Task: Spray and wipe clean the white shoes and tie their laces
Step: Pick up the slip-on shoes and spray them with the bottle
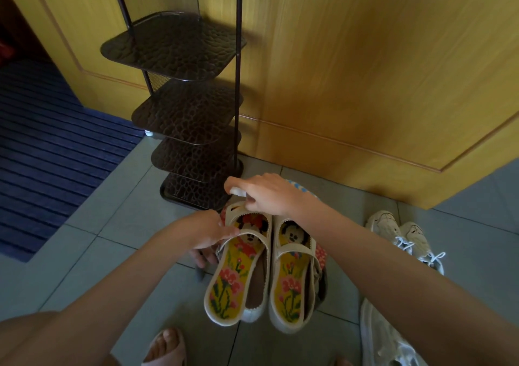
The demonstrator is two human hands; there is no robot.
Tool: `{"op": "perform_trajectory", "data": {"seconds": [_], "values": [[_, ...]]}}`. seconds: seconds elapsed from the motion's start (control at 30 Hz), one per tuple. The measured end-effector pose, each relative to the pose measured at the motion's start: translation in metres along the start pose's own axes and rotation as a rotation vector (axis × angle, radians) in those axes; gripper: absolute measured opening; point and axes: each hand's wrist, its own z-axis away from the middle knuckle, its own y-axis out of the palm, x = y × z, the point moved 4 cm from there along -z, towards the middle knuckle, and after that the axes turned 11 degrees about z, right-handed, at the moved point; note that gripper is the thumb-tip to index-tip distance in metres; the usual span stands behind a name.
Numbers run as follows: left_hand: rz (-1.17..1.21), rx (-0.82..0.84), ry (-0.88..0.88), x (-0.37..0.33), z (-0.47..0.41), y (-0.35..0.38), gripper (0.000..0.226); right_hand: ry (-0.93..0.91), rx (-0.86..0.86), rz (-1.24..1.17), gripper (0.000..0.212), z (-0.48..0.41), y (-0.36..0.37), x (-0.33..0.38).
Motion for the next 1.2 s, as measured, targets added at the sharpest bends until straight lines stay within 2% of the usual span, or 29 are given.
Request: {"op": "perform_trajectory", "data": {"seconds": [0.3, 0.47, 0.67, 0.9, 1.0, 1.2], "values": [[-0.01, -0.011, -0.004, 0.0, 0.0, 0.0, 0.04, -0.046, -0.044, 0.04, 0.048, -0.007, -0.004, 0.011], [-0.016, -0.02, -0.001, 0.0, 0.0, 0.0, 0.034, -0.056, -0.002, 0.016, 0.04, -0.005, -0.003, 0.011], [-0.022, -0.027, 0.002, -0.001, -0.001, 0.0, 0.037, 0.078, -0.067, -0.061, 0.039, 0.015, 0.001, -0.01], [-0.053, -0.036, 0.012, 0.003, -0.004, -0.001, 0.046, 0.208, -0.12, -0.296, 0.045, 0.05, 0.012, -0.034], [-0.061, -0.032, 0.001, 0.004, -0.006, -0.001, 0.046, 0.215, -0.112, -0.308, 0.047, 0.059, 0.018, -0.034], [-0.056, -0.035, 0.005, 0.004, -0.006, -0.001, 0.042, 0.259, -0.125, -0.219, 0.035, 0.057, 0.027, -0.032]]}}
